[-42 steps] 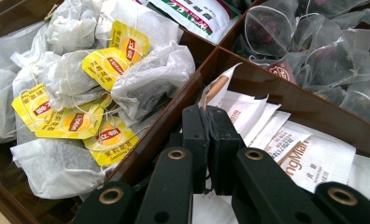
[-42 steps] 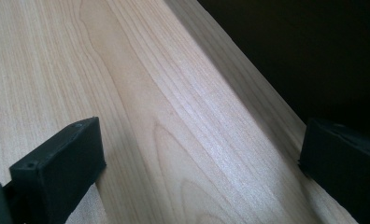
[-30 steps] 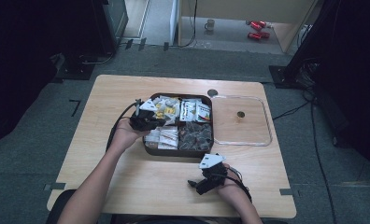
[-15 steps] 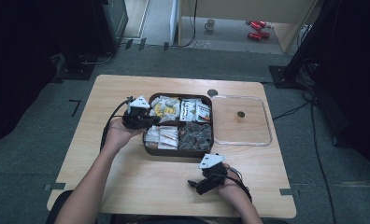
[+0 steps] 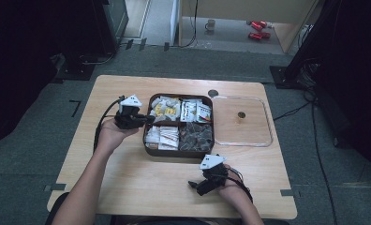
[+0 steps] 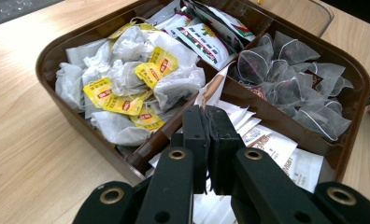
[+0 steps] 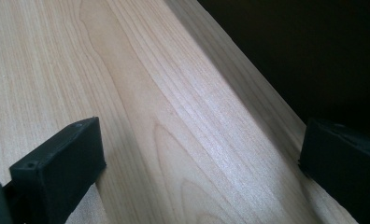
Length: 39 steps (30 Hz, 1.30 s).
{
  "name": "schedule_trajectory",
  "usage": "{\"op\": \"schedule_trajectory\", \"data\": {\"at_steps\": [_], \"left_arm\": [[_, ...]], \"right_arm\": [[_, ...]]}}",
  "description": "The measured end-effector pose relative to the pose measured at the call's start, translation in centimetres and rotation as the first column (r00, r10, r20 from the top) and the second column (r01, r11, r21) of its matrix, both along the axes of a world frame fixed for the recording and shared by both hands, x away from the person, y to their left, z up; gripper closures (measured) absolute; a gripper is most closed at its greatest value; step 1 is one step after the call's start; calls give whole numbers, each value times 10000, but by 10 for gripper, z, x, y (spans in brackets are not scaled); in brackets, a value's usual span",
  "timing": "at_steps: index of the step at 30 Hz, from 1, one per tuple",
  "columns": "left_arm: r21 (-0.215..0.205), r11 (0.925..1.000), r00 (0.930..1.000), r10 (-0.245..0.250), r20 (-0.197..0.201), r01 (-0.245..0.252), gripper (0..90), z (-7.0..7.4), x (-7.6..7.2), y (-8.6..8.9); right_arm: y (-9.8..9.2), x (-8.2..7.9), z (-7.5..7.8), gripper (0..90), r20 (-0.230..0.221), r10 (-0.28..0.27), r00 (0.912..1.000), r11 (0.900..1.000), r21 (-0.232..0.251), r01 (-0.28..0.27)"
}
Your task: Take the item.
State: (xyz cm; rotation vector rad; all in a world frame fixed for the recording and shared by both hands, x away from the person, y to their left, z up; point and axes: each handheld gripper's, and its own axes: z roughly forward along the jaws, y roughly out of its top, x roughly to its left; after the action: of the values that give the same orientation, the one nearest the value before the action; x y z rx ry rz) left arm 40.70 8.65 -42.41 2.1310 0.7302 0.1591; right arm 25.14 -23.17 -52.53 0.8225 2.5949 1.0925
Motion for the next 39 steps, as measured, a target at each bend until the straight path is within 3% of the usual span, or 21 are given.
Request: {"op": "schedule_trajectory", "data": {"at_steps": [20,39], "left_arm": [[-453,9943,9954,959,-76,-961,891,6,-5,41],[-122,9816,9798,1893,-638,-1904,888,-15,2,76]], "right_arm": [[0,0,0,0,0,30,10000,10000,3,-30],[0,1,0,0,4,101,9999,9999,6,-101]]}}
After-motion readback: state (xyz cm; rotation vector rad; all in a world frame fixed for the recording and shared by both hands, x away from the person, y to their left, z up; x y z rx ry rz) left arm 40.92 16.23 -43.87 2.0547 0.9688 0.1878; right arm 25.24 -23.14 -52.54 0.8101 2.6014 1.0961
